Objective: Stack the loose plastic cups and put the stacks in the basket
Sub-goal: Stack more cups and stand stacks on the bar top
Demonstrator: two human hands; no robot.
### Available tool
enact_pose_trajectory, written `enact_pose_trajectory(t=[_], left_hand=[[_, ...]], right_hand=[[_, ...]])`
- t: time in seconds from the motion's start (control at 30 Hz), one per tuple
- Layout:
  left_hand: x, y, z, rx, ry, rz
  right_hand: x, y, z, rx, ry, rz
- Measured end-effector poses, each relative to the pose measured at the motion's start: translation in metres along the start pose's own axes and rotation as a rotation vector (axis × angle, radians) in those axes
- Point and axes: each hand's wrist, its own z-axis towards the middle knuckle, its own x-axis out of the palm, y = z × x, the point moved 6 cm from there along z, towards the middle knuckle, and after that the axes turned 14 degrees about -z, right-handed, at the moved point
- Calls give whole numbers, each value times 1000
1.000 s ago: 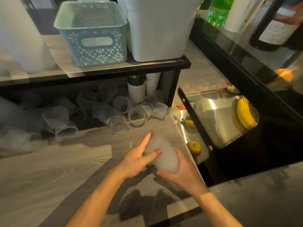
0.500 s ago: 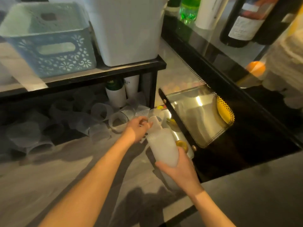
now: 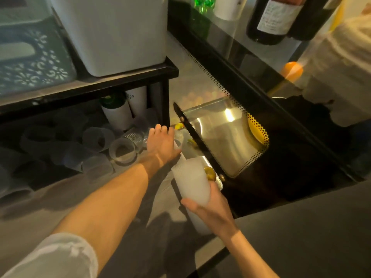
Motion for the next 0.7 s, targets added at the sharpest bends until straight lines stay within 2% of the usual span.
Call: enact_pose_trajectory(t=[0.13,0.3,0.4,0.57,0.7], left_hand=[[0,-1,-5,27,-27,-32],[-3,12,-13,-39,-43,-216],[-16,24,-24,-108,-125,-449],[-30,51,-55,-299,-197,-1036],[-40,70,-87,-385,-285,-1140]], right_hand=[[4,-5,0,13,18,11],[7,-1,-3,-22,38,49],[7,3,-3,-47,39,30],[6,7,-6,-57,18,-41],[4,16,-9,-104,39,-122]])
